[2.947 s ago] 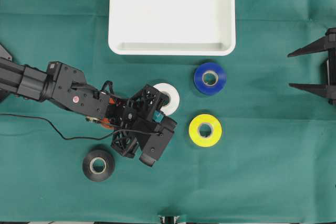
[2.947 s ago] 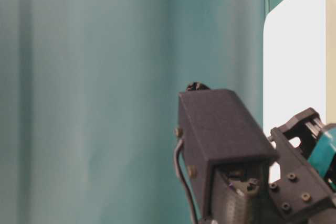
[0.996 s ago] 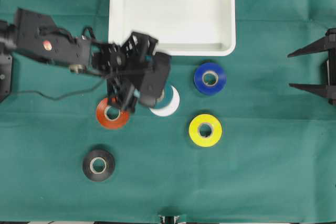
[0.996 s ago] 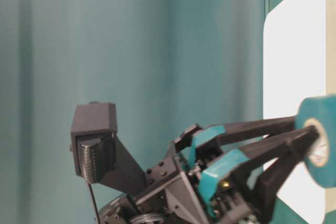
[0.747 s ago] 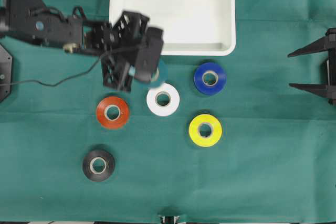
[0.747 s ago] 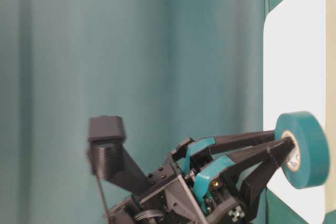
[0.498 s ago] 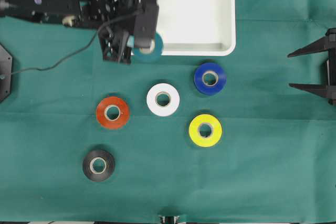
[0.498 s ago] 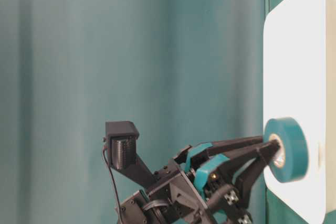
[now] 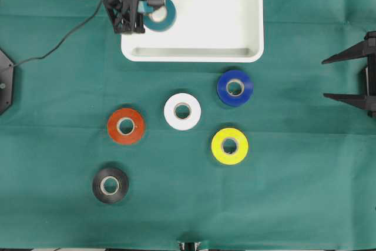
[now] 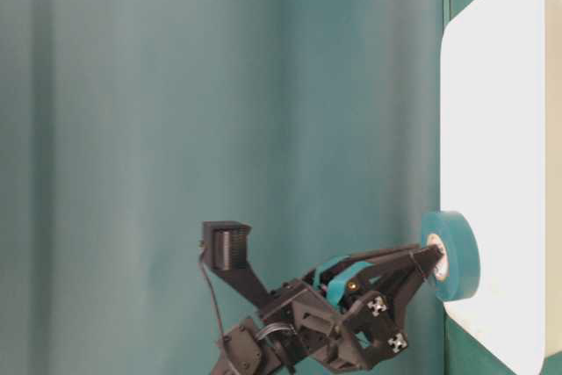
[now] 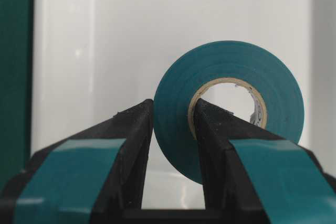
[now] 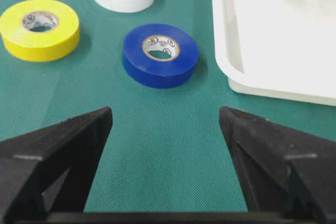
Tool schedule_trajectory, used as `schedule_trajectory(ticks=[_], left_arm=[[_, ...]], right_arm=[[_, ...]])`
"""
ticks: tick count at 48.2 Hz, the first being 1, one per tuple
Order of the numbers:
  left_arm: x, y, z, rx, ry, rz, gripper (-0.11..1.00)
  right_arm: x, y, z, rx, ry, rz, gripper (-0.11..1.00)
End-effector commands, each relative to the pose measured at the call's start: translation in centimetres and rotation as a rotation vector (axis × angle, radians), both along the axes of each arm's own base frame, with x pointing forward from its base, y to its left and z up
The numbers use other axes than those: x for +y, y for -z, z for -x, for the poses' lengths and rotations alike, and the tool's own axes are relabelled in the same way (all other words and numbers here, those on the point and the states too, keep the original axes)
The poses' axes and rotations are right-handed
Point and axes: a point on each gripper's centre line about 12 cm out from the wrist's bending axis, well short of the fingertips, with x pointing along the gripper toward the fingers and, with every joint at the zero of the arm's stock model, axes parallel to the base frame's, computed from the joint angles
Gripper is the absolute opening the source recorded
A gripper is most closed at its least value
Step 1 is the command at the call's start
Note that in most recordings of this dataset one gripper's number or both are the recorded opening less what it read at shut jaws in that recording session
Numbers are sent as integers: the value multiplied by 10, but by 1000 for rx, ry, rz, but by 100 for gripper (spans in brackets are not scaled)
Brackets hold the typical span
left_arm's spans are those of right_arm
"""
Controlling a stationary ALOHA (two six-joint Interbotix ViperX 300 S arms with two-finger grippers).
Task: Put the tape into the white case with the left arm.
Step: 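Lift the teal roll and carry it into the white tray, then open the left gripper to release the teal roll in the tray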
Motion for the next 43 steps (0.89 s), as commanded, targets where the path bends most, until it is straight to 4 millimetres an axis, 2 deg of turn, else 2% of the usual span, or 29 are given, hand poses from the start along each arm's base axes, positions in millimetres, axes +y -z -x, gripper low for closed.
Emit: schedule_trajectory(ticks=[1, 21, 43], left_arm=[[7, -5, -2, -24, -11, -15, 22], [33, 14, 8, -2, -82, -6, 22], [34, 16, 10, 1, -89, -2, 25]], right_arm=[[0, -5, -2, -15, 0, 0, 86], [0, -5, -2, -17, 0, 0, 86], [0, -5, -2, -17, -1, 0, 86]])
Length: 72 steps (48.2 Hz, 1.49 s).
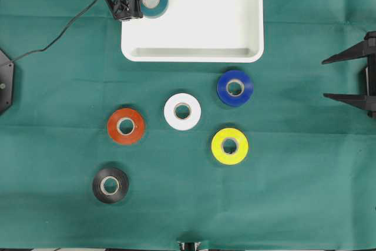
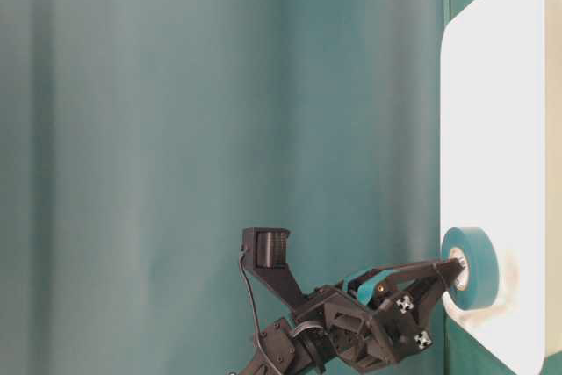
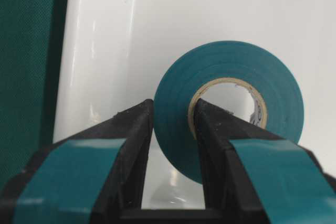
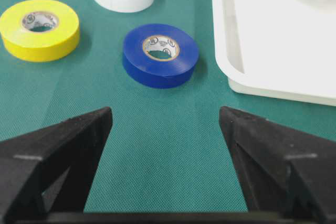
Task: Put the tape into the white case with the left arm.
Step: 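Open the left gripper to release the teal roll in the tray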
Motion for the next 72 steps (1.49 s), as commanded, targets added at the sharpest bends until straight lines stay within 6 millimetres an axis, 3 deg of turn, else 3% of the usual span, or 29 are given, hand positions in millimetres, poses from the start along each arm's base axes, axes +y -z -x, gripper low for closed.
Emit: schedule_trajectory(ticks=[1, 9, 12, 26, 35, 49, 72], left_arm=[[2, -8, -2, -28, -4, -13, 29], [1, -8, -1, -26, -3, -13, 77], [1, -8, -1, -28, -4, -13, 90], [-1, -14, 0, -40, -3, -17, 89], [-13, -21, -4, -58, 23, -20, 88], [-55, -33, -17, -104, 84, 12, 89], [-129, -33, -34, -134, 158, 121, 88]], right_arm=[[0, -5, -2, -17, -1, -2, 86], [0, -4, -2, -14, 0, -2, 86], [0, -4, -2, -14, 0, -2, 86], [0, -5, -2, -17, 0, -2, 86], [0, -5, -2, -15, 1, -2, 86], [0, -4, -2, -14, 0, -2, 86], [0, -5, -2, -18, 1, -2, 86]])
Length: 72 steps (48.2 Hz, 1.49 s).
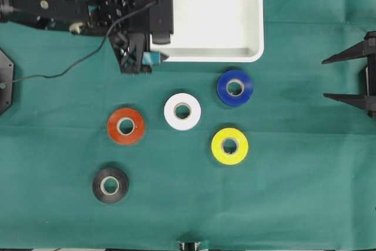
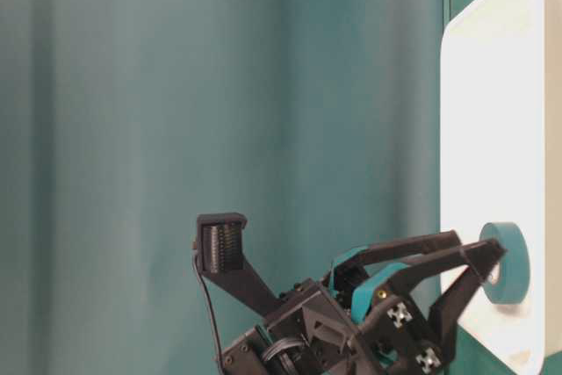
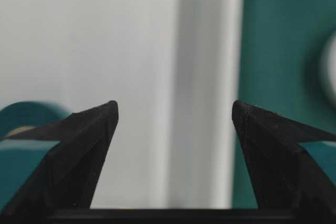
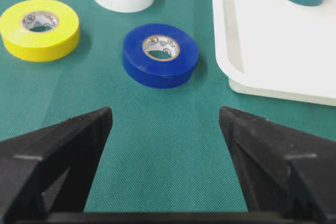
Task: Put the tape into the white case with the left arm.
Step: 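Open the left gripper to release the teal roll in the tray, then move the left gripper right over the blue tape roll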
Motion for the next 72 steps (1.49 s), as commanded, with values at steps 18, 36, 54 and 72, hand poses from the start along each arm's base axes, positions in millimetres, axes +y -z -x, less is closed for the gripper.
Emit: schedule_trajectory(ticks=[18, 36, 54, 72], left_arm=[[-49, -12, -6, -37, 115, 11, 88], [-83, -1, 6, -2, 205, 14, 88], [-88, -5, 33, -7, 225, 13, 88], [-90, -14, 55, -73, 231, 11, 88]], right_arm=[[0, -5, -2, -17, -1, 0, 86], [0, -5, -2, -17, 0, 0, 86], [0, -5, -2, -18, -1, 0, 86], [0, -5, -2, -17, 0, 0, 86]])
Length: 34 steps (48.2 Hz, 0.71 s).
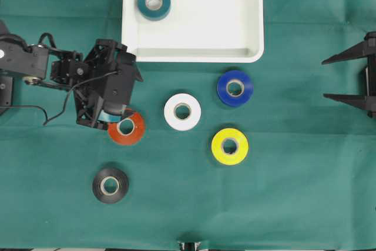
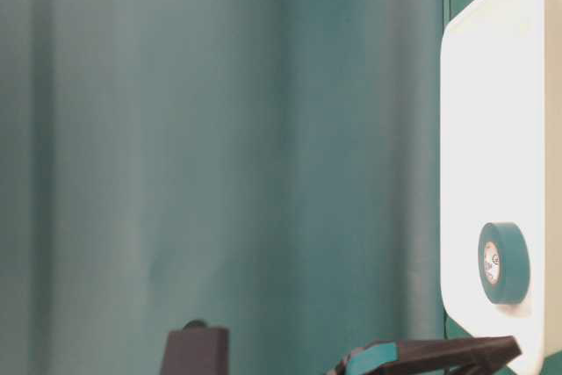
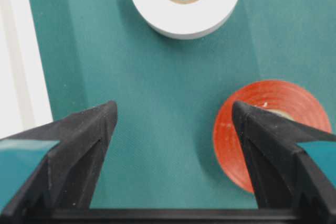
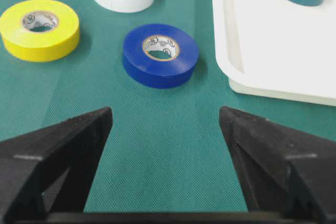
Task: Put the tape into the white case with the left arm.
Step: 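Move the left gripper right over the blue tape roll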
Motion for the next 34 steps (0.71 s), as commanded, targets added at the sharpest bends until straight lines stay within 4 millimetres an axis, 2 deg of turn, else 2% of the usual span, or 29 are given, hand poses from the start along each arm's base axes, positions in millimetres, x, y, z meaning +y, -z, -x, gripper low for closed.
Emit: schedule_trajectory(ticks=[1, 13, 34], left_arm=[[-2, -16, -1, -78, 3, 7, 88], [-3, -29, 5, -188, 9, 13, 88], [-3, -25, 9, -188, 7, 14, 88]], right_arm=[[0, -5, -2, -15, -1, 0, 86], [0, -4, -2, -14, 0, 0, 86], [0, -5, -2, -17, 0, 0, 86]])
